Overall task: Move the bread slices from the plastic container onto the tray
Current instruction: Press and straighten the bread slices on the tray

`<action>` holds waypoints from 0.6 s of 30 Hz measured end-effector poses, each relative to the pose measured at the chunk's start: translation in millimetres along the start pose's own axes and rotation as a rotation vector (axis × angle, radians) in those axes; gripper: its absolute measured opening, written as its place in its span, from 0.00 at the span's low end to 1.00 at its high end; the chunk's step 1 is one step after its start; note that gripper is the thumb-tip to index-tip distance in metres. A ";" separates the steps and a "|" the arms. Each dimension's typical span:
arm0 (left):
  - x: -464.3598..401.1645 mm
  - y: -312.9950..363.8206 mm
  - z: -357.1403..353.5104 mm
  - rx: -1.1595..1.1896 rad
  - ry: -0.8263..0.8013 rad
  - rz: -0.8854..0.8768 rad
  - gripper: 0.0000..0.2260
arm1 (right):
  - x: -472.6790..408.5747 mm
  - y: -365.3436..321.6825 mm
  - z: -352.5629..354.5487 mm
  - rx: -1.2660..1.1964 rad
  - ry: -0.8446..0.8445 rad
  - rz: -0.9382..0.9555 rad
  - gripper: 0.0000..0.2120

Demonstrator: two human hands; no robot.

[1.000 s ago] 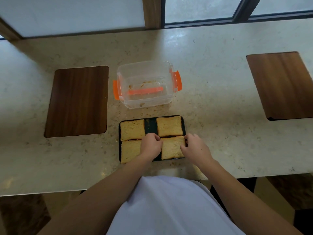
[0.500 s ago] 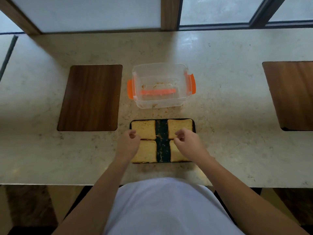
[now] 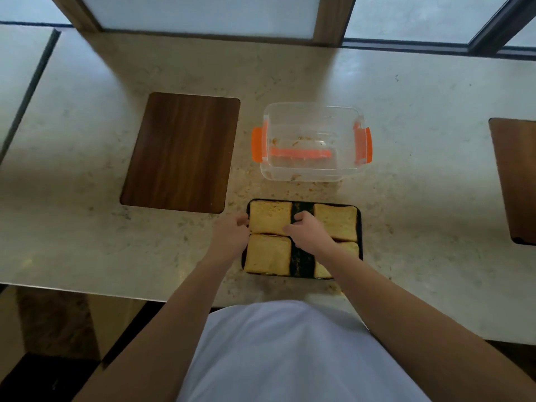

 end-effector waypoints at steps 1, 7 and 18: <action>0.7 -0.1 -1.1 0.006 -0.014 0.007 0.20 | 0.2 -1.4 0.2 0.000 0.004 0.003 0.30; 1.6 -2.4 -6.6 -0.011 -0.055 0.024 0.24 | 2.0 -5.1 0.4 -0.011 0.005 0.022 0.28; 5.1 6.6 -26.0 -0.008 -0.046 0.047 0.22 | -2.3 5.8 15.6 0.029 0.068 0.044 0.24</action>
Point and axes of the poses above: each hand's wrist, its own x-axis away from the middle knuckle, its own z-axis out of the back of the hand, y = z × x, the point moved 7 cm from there along -x, towards the middle knuckle, and after that the axes turned 10 degrees about y, right-handed, at the moved point
